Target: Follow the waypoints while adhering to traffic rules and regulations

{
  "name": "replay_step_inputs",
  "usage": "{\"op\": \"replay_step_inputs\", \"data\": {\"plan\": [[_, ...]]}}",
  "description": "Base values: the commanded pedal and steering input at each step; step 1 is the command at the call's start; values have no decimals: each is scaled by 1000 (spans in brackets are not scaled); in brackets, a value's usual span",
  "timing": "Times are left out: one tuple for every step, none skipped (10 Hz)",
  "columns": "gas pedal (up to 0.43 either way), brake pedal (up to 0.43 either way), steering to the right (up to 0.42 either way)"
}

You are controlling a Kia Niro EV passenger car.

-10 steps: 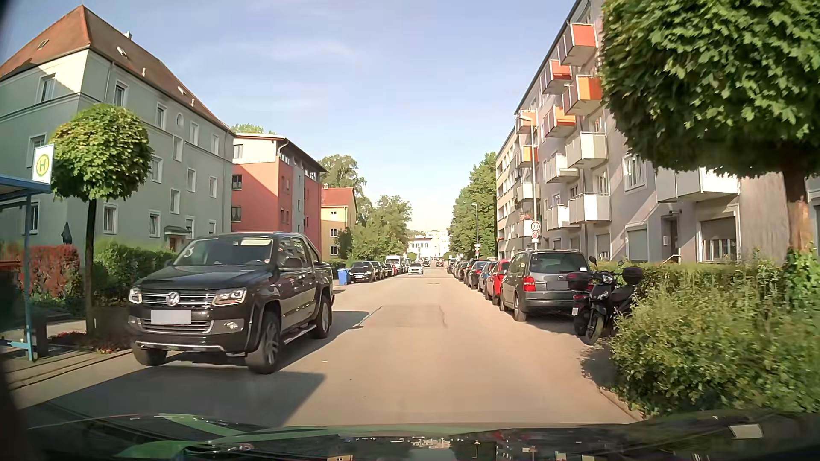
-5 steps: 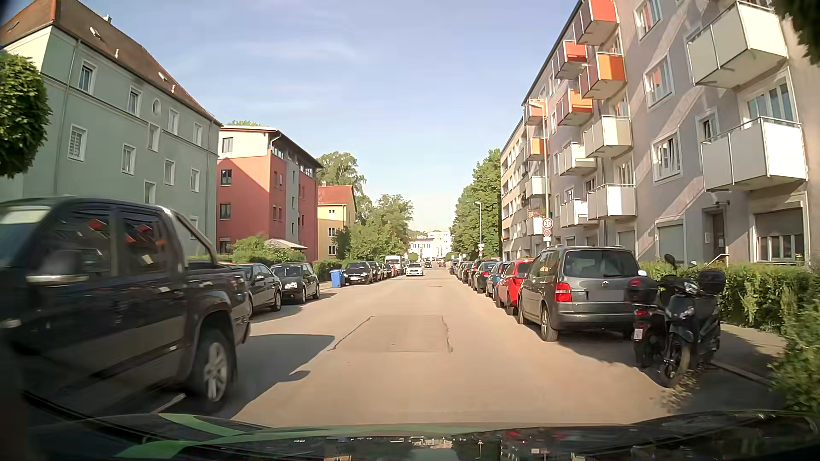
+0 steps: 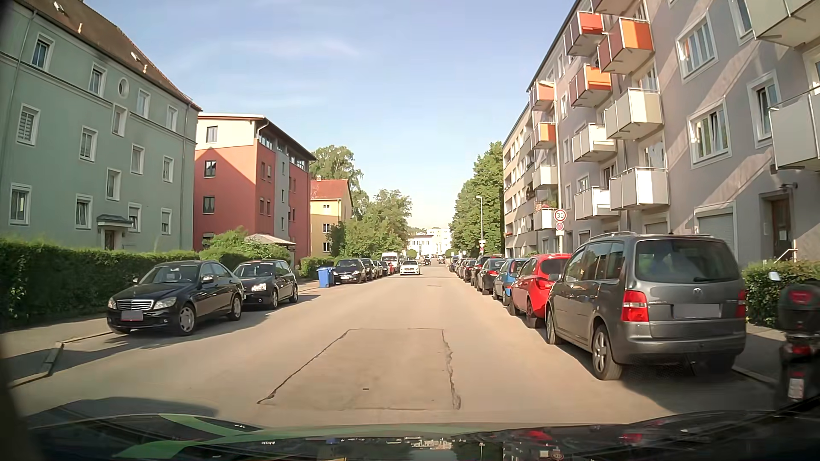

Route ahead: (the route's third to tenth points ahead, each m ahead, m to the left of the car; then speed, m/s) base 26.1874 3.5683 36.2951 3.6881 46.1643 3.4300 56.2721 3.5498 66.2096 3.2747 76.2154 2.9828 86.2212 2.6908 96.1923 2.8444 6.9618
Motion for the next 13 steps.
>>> {"op": "replay_step_inputs", "data": {"plan": [[150,0,0],[130,0,-1],[118,0,0],[118,0,0],[118,0,0],[118,0,-1],[110,0,-1],[110,0,-1],[110,0,-1],[110,0,0],[110,0,0],[110,0,0],[110,0,0]]}}
